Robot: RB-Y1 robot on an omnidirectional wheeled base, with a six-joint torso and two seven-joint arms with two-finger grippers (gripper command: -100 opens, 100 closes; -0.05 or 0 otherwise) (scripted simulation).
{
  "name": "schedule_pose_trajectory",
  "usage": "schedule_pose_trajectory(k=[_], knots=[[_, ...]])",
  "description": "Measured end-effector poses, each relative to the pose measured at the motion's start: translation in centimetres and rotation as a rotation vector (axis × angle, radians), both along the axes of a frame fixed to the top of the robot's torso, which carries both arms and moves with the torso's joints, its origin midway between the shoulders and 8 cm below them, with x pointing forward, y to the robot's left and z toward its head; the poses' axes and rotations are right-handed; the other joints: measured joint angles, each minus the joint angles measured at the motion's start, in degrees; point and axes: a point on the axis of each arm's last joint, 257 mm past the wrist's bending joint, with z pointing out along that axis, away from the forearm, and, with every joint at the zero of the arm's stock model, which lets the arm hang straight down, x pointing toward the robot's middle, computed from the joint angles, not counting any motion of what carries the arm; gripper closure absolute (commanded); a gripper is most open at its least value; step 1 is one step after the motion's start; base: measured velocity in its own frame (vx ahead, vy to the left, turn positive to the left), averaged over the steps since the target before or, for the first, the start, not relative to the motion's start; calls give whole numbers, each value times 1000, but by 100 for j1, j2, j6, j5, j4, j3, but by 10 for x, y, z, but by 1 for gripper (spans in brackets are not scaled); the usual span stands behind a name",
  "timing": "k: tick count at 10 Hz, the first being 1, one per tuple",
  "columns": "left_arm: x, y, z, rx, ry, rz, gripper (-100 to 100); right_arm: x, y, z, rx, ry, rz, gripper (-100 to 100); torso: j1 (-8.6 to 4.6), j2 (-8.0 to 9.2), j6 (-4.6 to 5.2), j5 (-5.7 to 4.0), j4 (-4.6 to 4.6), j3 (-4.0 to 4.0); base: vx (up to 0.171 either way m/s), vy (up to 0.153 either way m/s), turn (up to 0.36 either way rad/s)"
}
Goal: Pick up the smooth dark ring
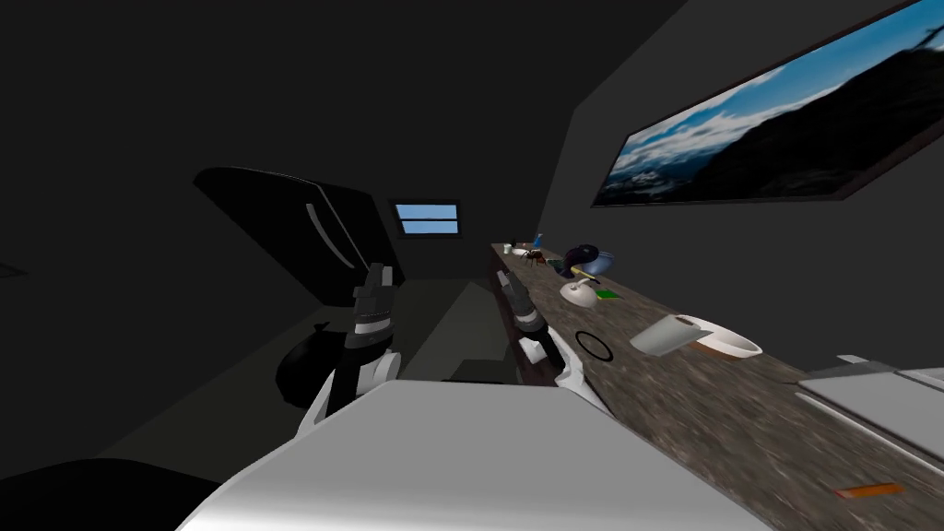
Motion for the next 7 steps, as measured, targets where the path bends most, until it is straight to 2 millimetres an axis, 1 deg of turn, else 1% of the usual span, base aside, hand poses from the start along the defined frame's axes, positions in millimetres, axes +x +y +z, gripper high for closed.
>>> schedule_pose_trajectory(k=[3, 4, 7], knots=[[0, 0, 0, 0, 0, 0, 0, -7, 20, -8, -73, -63, 54, -100, -9, 6, 2, -2, 1, 3, 42, 49, 65], [0, 0, 0, 0, 0, 0, 0, -10, 31, -16, -112, -88, 78, -100, -3, 4, 1, -1, 1, 2, 40, 46, 32], [0, 0, 0, 0, 0, 0, 0, -15, 49, -29, -198, -145, 127, -100, -11, 5, 4, -2, 0, 2, 45, 44, 42]])
